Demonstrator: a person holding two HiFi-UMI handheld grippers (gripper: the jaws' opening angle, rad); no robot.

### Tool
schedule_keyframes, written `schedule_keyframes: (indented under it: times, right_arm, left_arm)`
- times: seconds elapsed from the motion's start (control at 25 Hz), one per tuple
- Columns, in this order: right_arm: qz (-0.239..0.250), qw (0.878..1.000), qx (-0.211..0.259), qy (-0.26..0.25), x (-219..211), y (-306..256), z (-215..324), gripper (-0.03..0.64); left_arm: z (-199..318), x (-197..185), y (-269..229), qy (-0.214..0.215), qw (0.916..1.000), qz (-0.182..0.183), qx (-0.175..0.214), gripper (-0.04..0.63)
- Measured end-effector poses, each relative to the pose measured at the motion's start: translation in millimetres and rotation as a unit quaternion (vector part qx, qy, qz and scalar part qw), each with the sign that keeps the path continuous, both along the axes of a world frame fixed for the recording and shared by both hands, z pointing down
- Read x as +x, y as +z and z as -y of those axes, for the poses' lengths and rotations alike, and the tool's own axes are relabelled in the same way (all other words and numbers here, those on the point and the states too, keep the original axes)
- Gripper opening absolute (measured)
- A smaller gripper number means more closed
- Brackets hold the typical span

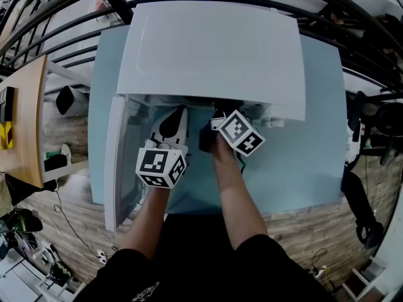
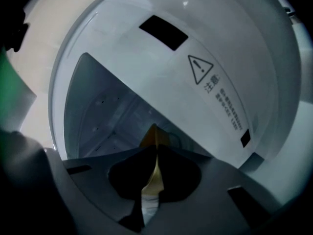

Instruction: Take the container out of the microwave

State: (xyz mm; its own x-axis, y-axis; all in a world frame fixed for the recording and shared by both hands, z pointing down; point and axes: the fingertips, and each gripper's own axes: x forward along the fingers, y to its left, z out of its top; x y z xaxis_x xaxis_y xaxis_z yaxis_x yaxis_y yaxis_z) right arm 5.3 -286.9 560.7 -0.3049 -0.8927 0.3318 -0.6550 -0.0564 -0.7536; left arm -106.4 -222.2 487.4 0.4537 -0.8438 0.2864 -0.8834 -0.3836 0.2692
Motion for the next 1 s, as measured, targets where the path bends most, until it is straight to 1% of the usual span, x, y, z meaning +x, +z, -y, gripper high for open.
schedule_keyframes:
  times: [0.56,1.0]
  right_arm:
    - [0.028,0.999,0.011,-0.024,8,-14,-16,0.018]
    - [0.036,0.998,0.01,-0.048,15,-22,-35,0.018]
  left_arm:
    - [-17,5,-13,-0.02,0.9997,0.01,0.009,0.008]
    - [-33,12,-20,-0.04,0.999,0.017,0.011,0.008]
